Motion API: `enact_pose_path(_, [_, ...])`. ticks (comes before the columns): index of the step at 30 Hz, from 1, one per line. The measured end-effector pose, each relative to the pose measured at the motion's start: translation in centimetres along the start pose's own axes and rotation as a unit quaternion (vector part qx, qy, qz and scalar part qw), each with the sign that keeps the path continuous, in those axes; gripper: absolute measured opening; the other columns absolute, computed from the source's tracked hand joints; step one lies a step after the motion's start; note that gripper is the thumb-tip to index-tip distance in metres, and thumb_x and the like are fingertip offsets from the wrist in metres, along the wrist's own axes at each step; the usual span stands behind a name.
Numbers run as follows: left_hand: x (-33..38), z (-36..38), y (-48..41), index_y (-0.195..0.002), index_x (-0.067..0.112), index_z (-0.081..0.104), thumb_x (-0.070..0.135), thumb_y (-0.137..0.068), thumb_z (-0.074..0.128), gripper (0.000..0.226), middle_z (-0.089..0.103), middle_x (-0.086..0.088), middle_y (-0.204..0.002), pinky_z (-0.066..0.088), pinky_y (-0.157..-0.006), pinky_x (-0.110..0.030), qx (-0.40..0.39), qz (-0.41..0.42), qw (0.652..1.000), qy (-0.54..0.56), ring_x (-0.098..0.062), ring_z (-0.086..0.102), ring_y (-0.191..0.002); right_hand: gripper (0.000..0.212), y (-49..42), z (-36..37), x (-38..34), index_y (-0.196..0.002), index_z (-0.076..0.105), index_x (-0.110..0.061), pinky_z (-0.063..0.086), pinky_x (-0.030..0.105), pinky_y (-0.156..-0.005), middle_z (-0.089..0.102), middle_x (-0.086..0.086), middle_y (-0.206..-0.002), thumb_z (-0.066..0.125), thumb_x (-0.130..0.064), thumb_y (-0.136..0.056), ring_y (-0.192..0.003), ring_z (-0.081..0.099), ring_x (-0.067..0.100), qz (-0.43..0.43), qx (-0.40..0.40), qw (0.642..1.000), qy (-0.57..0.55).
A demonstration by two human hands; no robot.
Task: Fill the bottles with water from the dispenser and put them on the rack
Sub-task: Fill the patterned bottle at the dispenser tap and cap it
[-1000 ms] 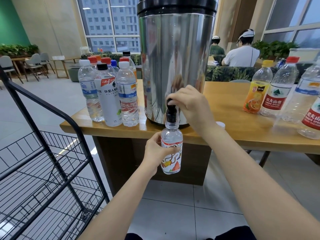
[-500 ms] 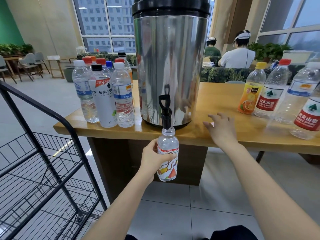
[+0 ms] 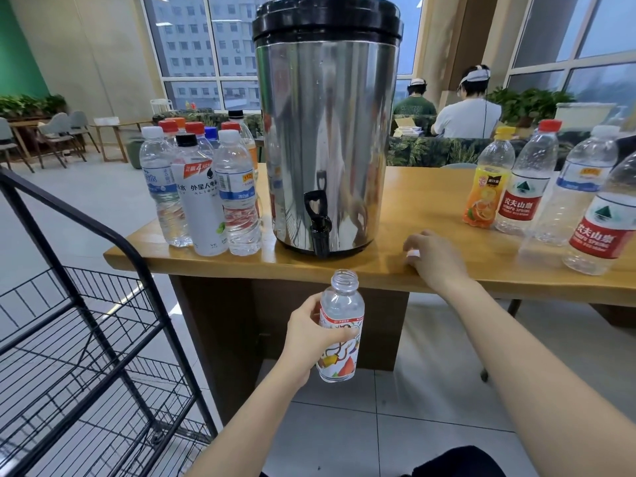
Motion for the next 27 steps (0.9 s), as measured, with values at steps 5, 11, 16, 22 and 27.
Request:
enact_pose_path(5, [0.3,0.2,0.5,-0.121,0.028,0.056,0.016,-0.069,0.088,0.062,0.07,0.011,-0.105,0.059,-0.083,-0.03,-0.007,0.005,1.0,-0.011,-0.011,0.069,-0.094,0.029,-0.1,-0.2,0.0,-0.124,0.061,-0.014,0.037,0.025,-0.082,0.057,0.011,-0.13,0.059,-0.018,-0.096,-0.117,0.053,0.028,0.032,-0.075,0.993,-0.082])
enact_pose_path(11, [1.0,-0.1,0.6,-0.121,0.028,0.057,0.016,-0.069,0.088,0.063,0.07,0.011,-0.103,0.058,-0.078,-0.027,-0.011,0.019,1.0,-0.016,-0.009,0.07,-0.092,0.036,2.2,-3.2,-2.7,-0.124,0.061,-0.028,0.043,0.024,-0.094,0.063,-0.011,-0.121,0.068,-0.026,-0.088,-0.115,0.056,0.005,-0.163,-0.17,0.939,-0.25])
enact_pose_path(16, [1.6,0.3,1.1,-0.119,0.033,0.054,0.017,-0.07,0.088,0.062,0.068,0.014,-0.103,0.056,-0.077,-0.024,-0.019,0.03,0.999,-0.026,-0.007,0.068,-0.092,0.036,3.6,-5.2,-5.6,-0.12,0.066,-0.027,0.043,0.033,-0.106,0.064,-0.012,-0.123,0.07,-0.014,-0.087,-0.118,0.055,0.0,-0.242,-0.23,0.913,-0.236])
enact_pose_path(22, [1.7,0.4,1.6,-0.122,0.031,0.056,0.02,-0.069,0.088,0.063,0.069,0.012,-0.105,0.058,-0.085,-0.033,-0.026,0.038,0.998,-0.038,-0.009,0.068,-0.095,0.037,4.1,-5.7,-6.0,-0.12,0.067,-0.024,0.044,0.038,-0.107,0.063,-0.009,-0.126,0.07,-0.008,-0.086,-0.121,0.053,0.003,-0.254,-0.252,0.911,-0.205])
enact_pose_path(27, [1.7,0.6,1.9,-0.124,0.029,0.057,0.024,-0.066,0.09,0.067,0.07,0.01,-0.107,0.058,-0.089,-0.04,-0.031,0.031,0.998,-0.048,-0.012,0.068,-0.097,0.036,4.2,-5.8,-6.2,-0.12,0.067,-0.021,0.045,0.026,-0.1,0.064,-0.01,-0.12,0.072,-0.015,-0.085,-0.114,0.055,0.004,-0.281,-0.231,0.924,-0.118])
Point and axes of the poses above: each hand's wrist, its own y-axis away from the middle knuckle, its own z-axis out of the palm, x = y × z, the point moved 1 cm from there along -y, towards the middle knuckle
